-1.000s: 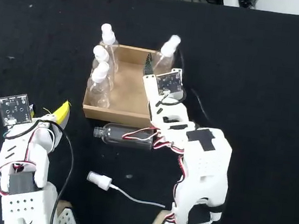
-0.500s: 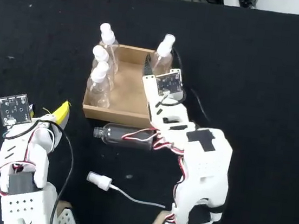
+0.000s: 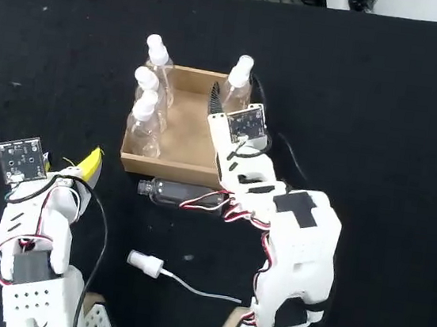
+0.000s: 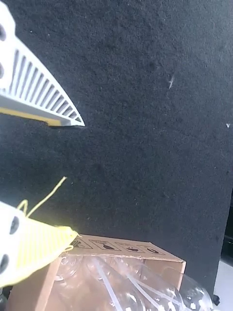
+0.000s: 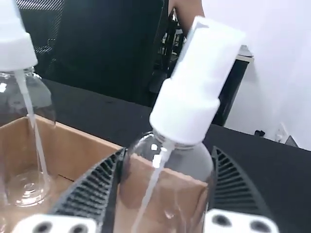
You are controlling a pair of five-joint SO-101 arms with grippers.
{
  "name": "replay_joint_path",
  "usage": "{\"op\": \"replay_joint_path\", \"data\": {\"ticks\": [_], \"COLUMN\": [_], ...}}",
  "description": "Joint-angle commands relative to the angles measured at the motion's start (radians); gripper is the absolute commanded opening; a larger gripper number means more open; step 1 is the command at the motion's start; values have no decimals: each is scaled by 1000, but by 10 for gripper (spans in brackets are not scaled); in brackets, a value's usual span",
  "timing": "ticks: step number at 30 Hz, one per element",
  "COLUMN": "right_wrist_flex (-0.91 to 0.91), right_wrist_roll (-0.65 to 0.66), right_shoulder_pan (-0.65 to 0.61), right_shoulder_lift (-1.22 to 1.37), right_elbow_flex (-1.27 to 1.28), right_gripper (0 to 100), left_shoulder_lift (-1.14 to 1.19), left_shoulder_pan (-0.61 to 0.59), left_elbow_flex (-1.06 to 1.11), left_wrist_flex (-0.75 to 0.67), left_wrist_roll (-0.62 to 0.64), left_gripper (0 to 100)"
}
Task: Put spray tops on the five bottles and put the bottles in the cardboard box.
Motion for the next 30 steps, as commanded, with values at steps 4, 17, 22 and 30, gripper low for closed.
{"op": "replay_joint_path", "data": {"ticks": [4,17,22,30], "right_wrist_flex": [84,86,84,84], "right_wrist_roll": [12,12,12,12], "right_shoulder_pan": [-12,-12,-12,-12], "right_shoulder_lift": [-85,-87,-91,-91], "right_elbow_flex": [-36,-38,-35,-31], "right_gripper": [206,207,207,242], "left_shoulder_lift": [-6,-6,-6,-6], "left_shoulder_pan": [-7,-7,-7,-7], "left_elbow_flex": [22,22,22,22], "left_wrist_flex": [-23,-23,-23,-23], "left_wrist_roll": [-11,-11,-11,-11], "left_gripper": [205,205,205,205]}}
